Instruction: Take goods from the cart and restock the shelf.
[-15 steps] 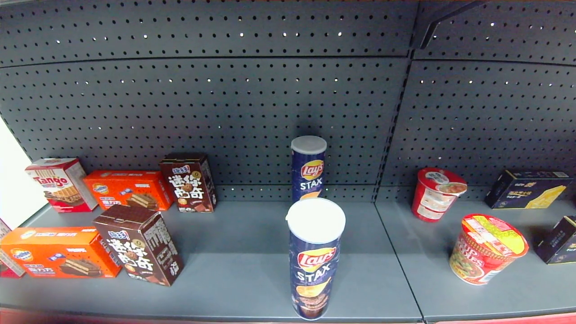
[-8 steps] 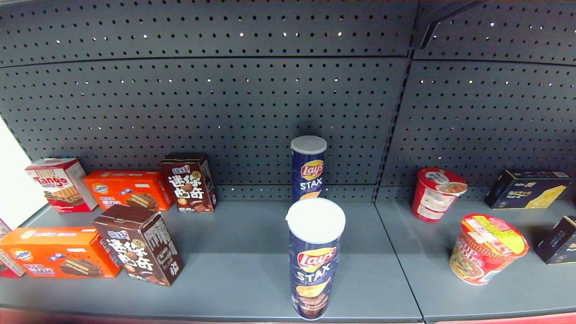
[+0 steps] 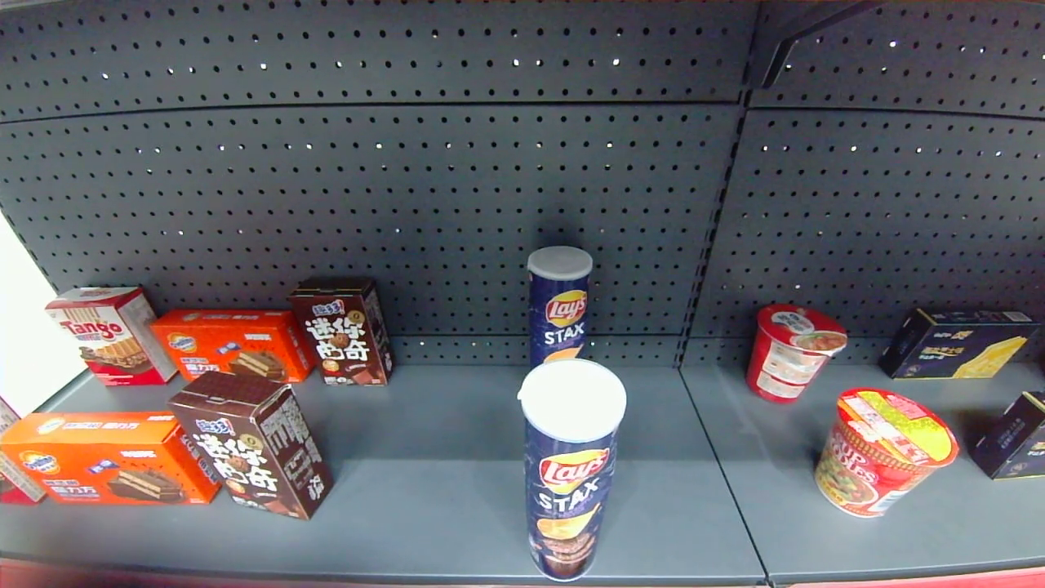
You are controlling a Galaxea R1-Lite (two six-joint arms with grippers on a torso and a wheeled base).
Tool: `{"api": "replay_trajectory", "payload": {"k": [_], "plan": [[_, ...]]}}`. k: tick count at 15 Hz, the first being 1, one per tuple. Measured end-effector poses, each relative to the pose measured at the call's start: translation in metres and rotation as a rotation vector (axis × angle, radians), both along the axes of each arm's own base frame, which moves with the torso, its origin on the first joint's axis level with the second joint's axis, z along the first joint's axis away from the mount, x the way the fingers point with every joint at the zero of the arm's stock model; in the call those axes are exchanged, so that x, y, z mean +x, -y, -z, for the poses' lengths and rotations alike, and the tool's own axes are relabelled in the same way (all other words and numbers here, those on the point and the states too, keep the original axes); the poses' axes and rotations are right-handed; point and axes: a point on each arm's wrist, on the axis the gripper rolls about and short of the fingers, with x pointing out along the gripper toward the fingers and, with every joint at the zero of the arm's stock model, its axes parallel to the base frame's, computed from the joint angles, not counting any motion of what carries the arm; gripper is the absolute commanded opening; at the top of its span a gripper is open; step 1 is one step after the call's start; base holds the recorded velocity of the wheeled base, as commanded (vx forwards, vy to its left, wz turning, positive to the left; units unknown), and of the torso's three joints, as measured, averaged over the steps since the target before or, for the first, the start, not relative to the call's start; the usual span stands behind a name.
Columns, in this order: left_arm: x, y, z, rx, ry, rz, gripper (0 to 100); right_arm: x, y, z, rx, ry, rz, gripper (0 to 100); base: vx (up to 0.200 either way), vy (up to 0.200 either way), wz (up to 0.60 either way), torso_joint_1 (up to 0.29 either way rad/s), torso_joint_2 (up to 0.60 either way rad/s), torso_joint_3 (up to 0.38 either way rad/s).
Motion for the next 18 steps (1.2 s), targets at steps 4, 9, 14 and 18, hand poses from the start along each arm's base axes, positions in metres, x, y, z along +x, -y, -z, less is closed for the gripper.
{"api": "replay_trajectory", "payload": {"k": [4, 9, 14, 18], "plan": [[0.0000, 0.0008, 0.0001, -0.005, -0.002, 0.038, 100, 0.0000, 0.0000, 0.0001, -0.001, -0.001, -0.001, 100, 0.000, 0.000, 0.00, 0.000, 0.00, 0.000], [0.0000, 0.0007, 0.0002, -0.007, -0.002, 0.035, 100, 0.0000, 0.0001, -0.0003, -0.003, 0.001, -0.004, 100, 0.000, 0.000, 0.00, 0.000, 0.00, 0.000], [0.0000, 0.0009, 0.0002, -0.005, -0.002, 0.044, 100, 0.0000, 0.0000, -0.0001, -0.002, 0.001, 0.000, 100, 0.000, 0.000, 0.00, 0.000, 0.00, 0.000], [0.0000, 0.0007, 0.0002, -0.006, -0.002, 0.054, 100, 0.0000, 0.0000, -0.0001, -0.002, 0.001, 0.000, 100, 0.000, 0.000, 0.00, 0.000, 0.00, 0.000]]}}
